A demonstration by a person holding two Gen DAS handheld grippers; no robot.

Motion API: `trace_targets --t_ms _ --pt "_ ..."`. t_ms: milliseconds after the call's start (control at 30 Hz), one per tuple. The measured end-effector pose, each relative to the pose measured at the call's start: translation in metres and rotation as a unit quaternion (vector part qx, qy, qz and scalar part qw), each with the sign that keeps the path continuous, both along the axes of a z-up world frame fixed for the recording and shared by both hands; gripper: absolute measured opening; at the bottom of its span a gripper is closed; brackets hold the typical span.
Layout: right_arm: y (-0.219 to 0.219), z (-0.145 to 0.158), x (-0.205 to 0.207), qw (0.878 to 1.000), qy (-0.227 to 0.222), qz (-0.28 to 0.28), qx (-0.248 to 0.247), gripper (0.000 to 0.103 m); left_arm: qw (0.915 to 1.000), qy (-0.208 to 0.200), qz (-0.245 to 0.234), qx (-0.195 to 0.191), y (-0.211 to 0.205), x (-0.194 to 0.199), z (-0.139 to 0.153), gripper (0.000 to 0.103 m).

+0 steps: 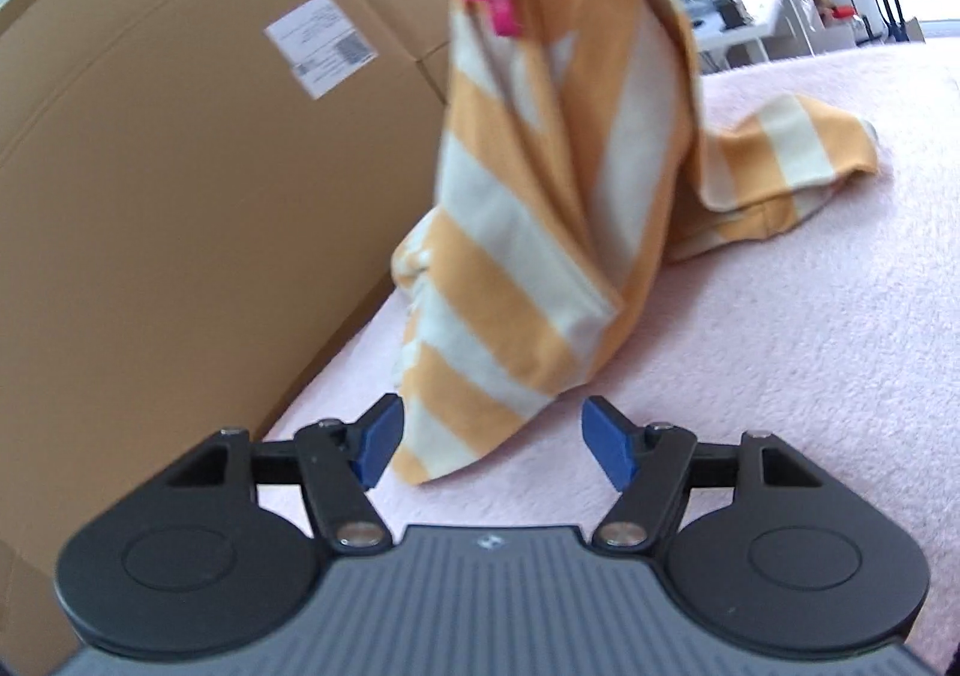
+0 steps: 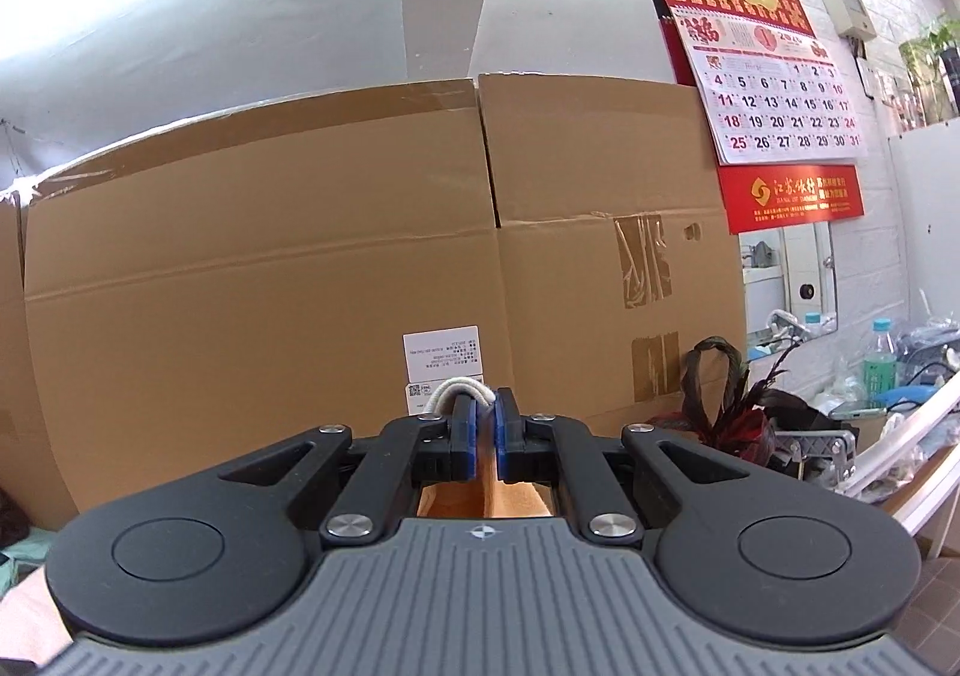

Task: Fold clothes
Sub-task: 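Lift the shirt high with both grippers, letting it hang and unfurl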

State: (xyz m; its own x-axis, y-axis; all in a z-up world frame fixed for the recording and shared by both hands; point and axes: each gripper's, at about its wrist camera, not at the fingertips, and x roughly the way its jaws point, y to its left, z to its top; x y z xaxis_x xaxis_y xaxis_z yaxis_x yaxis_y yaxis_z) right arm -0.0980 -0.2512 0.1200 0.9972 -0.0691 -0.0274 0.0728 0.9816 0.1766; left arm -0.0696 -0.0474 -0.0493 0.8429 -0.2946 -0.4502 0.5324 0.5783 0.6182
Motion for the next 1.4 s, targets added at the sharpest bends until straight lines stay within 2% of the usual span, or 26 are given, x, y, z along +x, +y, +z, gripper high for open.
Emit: trace_targets --t_ms 133,333,433,467,533,633,733,833,933,1000,1167,1200,1233,1333,1400 --pt "-0.009 -0.002 0.002 1.0 -0.003 0.003 0.018 0.006 0.9992 -0.032 -0.009 0.02 -0.027 -0.002 -0.014 0.073" --pt "-0.017 -0.005 -0.004 1.0 -0.008 0.002 0.02 0.006 0.9982 -0.05 0.021 0.026 -0.034 0.018 -0.013 0.071" --pt "-0.019 -0.008 -0.008 1.0 -0.01 -0.006 0.015 0.006 0.9998 -0.003 0.02 -0.008 -0.03 0.027 -0.003 0.06" --pt "-0.018 -0.01 -0.009 1.0 -0.01 -0.011 0.009 0.006 0.9997 0.003 0.018 -0.014 -0.028 0.027 -0.003 0.053" --pt "-0.016 -0.013 -0.01 1.0 -0.009 -0.02 -0.002 0.006 0.9995 0.016 0.014 -0.025 -0.023 0.026 -0.002 0.045" --pt "-0.016 -0.017 -0.009 0.999 -0.004 -0.03 -0.012 0.006 0.9985 0.035 0.009 -0.041 -0.016 0.025 0.0 0.045" --pt "-0.019 -0.02 -0.008 1.0 0.0 -0.029 -0.004 0.006 0.9969 0.054 0.004 -0.057 -0.009 0.023 0.001 0.039" --pt "-0.02 -0.023 -0.007 1.0 0.003 -0.027 -0.002 0.006 0.9946 0.073 -0.002 -0.074 -0.002 0.022 0.003 0.04" --pt "-0.018 -0.028 -0.004 1.0 0.011 -0.028 -0.002 0.006 0.9916 0.092 -0.007 -0.09 0.005 0.021 0.005 0.031" --pt "-0.017 -0.032 -0.002 0.999 0.019 -0.031 -0.002 0.006 0.9929 0.076 -0.002 -0.091 0.004 0.02 0.001 0.033" --pt "-0.014 -0.049 0.0 0.998 0.038 -0.038 -0.018 0.006 0.995 0.034 0.011 -0.093 0.002 0.016 -0.01 0.055" --pt "-0.014 -0.053 -0.001 0.998 0.041 -0.039 -0.019 0.007 0.9952 0.026 0.014 -0.093 0.002 0.016 -0.012 0.055" --pt "-0.014 -0.057 -0.001 0.998 0.044 -0.039 -0.021 0.007 0.9952 0.023 0.009 -0.095 0.0 0.015 -0.011 0.056" --pt "-0.01 -0.067 -0.001 0.996 0.055 -0.051 -0.038 0.007 0.994 -0.007 -0.012 -0.108 0.0 0.005 -0.007 0.077" --pt "-0.007 -0.074 0.0 0.994 0.07 -0.063 -0.057 0.008 0.9921 -0.011 -0.039 -0.118 0.003 -0.001 -0.005 0.08"
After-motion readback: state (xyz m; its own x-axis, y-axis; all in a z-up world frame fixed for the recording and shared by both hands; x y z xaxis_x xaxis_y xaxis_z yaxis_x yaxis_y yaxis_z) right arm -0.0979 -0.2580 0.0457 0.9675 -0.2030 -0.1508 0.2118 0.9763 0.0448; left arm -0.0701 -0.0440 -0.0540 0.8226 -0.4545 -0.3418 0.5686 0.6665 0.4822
